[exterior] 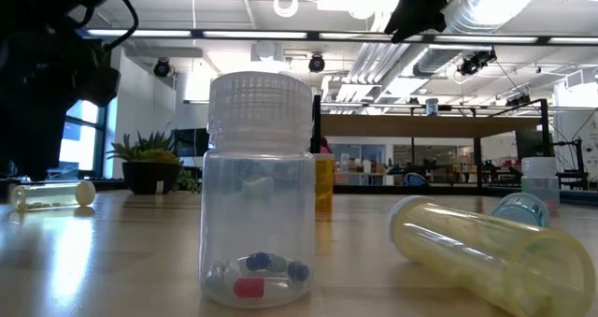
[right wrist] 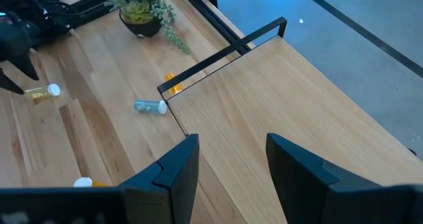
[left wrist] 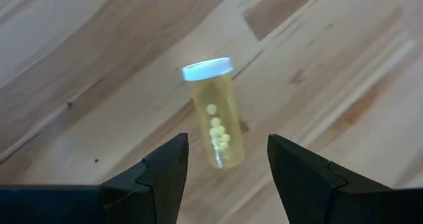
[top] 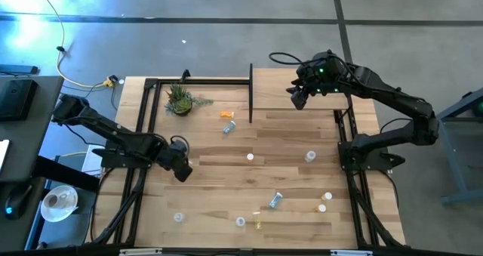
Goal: Pick and place medicine bottles onto shelf by color
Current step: Put the left yellow pill bottle on the shelf
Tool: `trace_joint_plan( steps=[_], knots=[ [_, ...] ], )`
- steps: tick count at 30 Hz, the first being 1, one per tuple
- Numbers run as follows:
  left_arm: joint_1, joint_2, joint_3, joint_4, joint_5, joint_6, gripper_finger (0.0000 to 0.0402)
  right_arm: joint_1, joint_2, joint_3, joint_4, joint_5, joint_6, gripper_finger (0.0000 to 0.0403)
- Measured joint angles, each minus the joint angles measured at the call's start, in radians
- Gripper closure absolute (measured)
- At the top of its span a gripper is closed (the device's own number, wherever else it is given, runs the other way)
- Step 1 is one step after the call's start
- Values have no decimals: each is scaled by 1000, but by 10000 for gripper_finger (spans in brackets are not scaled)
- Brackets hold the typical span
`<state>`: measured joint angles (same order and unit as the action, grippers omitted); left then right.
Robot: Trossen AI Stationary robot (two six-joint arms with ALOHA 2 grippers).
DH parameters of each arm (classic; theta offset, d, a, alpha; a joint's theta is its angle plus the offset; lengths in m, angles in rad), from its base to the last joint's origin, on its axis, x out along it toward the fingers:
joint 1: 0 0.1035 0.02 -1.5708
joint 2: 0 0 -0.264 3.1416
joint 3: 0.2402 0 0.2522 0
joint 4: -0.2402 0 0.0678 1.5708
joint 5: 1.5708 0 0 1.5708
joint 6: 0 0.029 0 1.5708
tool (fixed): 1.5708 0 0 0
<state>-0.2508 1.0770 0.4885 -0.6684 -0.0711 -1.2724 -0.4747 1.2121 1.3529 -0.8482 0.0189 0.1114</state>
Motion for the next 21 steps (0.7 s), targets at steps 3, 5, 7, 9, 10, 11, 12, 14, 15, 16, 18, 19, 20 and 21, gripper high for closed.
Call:
trace_joint_plan(
  steps=[3, 5, 7, 9, 10, 11, 12, 14, 15, 16, 18, 19, 20, 21],
  knots=[
    [0, 41, 0, 5, 7, 0, 204, 0, 0, 0, 0, 0, -7, 235],
    [0, 63, 0, 11, 12, -6, 204, 0, 0, 0, 0, 0, -7, 235],
    [0, 83, 0, 12, 15, -8, 204, 0, 0, 0, 0, 0, -7, 235],
    [0, 101, 0, 13, 15, -8, 204, 0, 0, 0, 0, 0, -7, 235],
    [0, 110, 0, 13, 15, -8, 204, 0, 0, 0, 0, 0, -7, 235],
    [0, 116, 0, 13, 15, -8, 204, 0, 0, 0, 0, 0, -7, 235],
    [0, 121, 0, 13, 15, -8, 204, 0, 0, 0, 0, 0, -7, 235],
    [0, 135, 0, 13, 15, -8, 204, 0, 0, 0, 0, 0, -7, 235],
    [0, 140, 0, 11, 16, -8, 206, 0, 0, 0, 0, 0, -7, 235],
    [0, 144, 0, 12, 16, -7, 209, 0, 0, 0, 0, 0, -7, 235],
    [0, 155, 0, 12, 15, 5, 220, 0, 0, 0, 0, 0, -7, 235],
    [0, 159, 0, 12, 15, 8, 228, 0, 0, 0, 0, 0, -7, 235],
    [0, 163, 0, 11, 15, 9, 236, 0, 0, 0, 0, 0, -7, 235],
    [0, 167, 0, 10, 15, 11, 245, 0, 0, 0, 0, 0, -7, 235]
  ],
)
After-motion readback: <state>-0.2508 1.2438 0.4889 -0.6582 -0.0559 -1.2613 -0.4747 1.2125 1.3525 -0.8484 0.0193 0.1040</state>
